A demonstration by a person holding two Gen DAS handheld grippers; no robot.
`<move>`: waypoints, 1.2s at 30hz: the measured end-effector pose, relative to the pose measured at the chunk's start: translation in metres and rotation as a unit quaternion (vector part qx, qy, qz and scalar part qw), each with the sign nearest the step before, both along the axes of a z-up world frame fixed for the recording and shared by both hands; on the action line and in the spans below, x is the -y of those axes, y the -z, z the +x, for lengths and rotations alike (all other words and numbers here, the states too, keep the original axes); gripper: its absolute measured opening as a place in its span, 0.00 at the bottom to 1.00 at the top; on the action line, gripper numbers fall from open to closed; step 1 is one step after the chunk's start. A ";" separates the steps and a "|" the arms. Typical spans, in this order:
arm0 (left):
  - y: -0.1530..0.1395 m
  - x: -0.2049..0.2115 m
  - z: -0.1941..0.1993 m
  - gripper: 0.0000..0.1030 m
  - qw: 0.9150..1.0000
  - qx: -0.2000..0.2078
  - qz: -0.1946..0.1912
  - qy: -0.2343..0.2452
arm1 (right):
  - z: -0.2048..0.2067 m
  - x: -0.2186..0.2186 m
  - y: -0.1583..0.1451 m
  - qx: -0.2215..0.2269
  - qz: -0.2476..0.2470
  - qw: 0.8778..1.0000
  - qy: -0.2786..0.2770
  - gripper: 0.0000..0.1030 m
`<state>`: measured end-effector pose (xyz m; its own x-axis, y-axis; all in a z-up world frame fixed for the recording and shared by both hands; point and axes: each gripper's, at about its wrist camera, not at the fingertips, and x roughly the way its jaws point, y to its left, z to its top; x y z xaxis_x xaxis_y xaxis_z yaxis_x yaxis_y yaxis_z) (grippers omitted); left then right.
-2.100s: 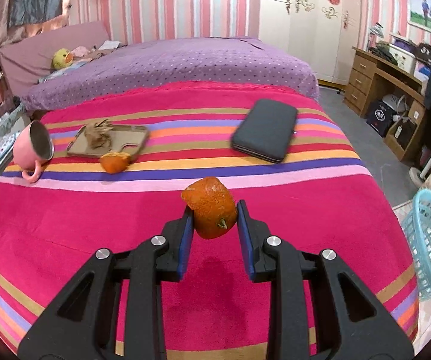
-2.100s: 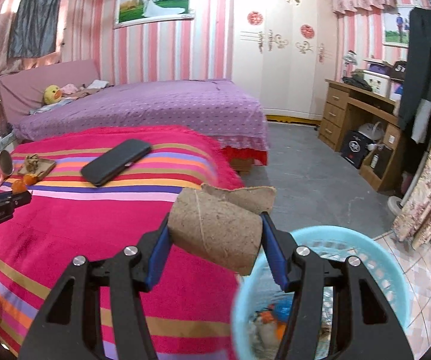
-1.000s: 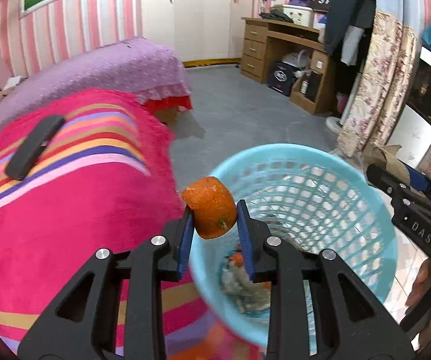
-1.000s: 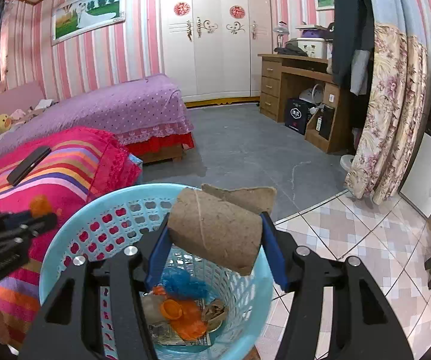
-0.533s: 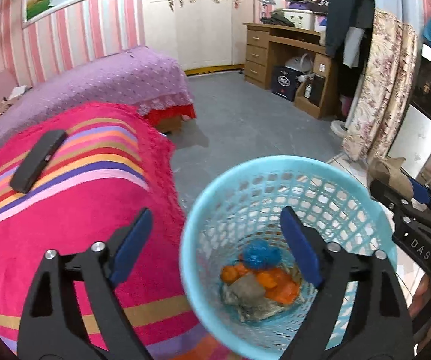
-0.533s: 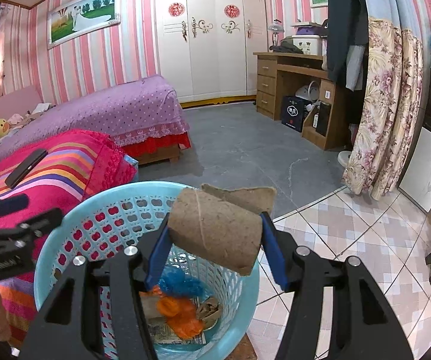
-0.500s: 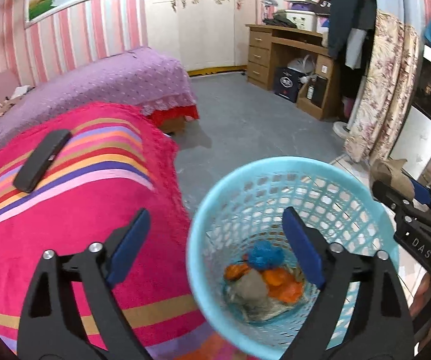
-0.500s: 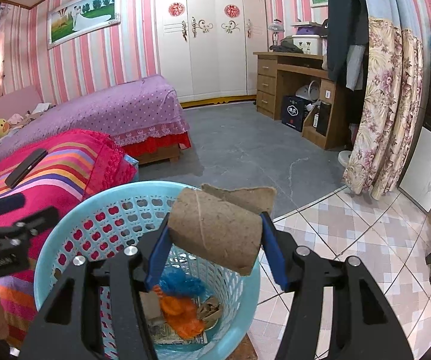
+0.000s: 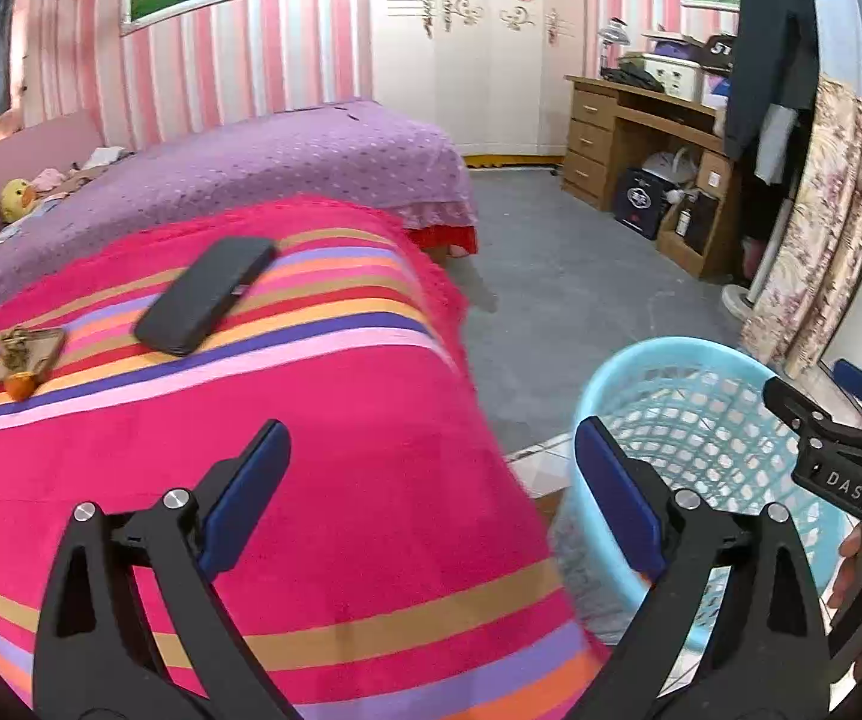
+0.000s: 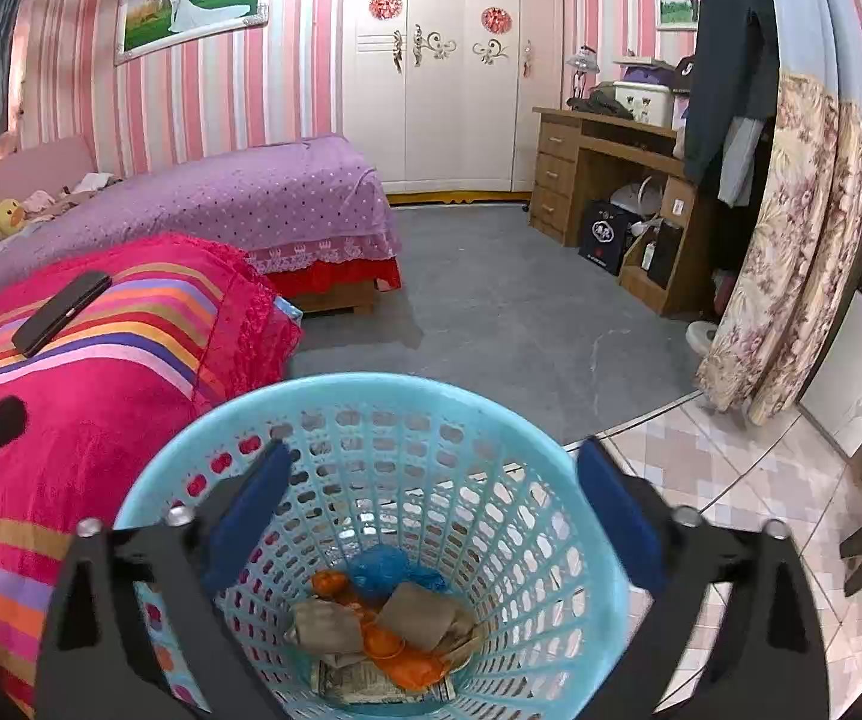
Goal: Collect trash
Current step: 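Open the left tool to drop the tangerine while the right tool releases the roll into the basket, then move both open tools back over the bed toward the tray and tangerine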
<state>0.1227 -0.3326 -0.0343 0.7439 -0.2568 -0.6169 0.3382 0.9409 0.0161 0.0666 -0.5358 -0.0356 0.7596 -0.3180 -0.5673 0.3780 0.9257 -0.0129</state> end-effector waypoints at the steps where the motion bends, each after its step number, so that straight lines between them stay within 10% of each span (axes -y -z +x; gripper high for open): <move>1: -0.003 -0.008 0.001 0.90 1.000 0.004 0.003 -0.004 | 0.002 -0.004 -0.002 0.000 0.000 1.000 0.000 0.94; 18: -0.038 -0.159 0.024 0.94 0.996 0.040 0.013 -0.081 | 0.053 -0.119 -0.034 0.016 -0.001 0.997 -0.081 0.95; 36: -0.013 -0.296 0.058 0.94 0.983 0.026 0.021 -0.180 | 0.101 -0.255 -0.025 -0.001 -0.015 0.986 -0.169 0.95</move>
<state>0.1803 -0.0366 -0.0211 0.8130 0.0541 -0.5797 -0.0194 0.9976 0.0660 0.1677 -0.2809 -0.0109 0.8234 -0.0644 -0.5638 0.0490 0.9979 -0.0425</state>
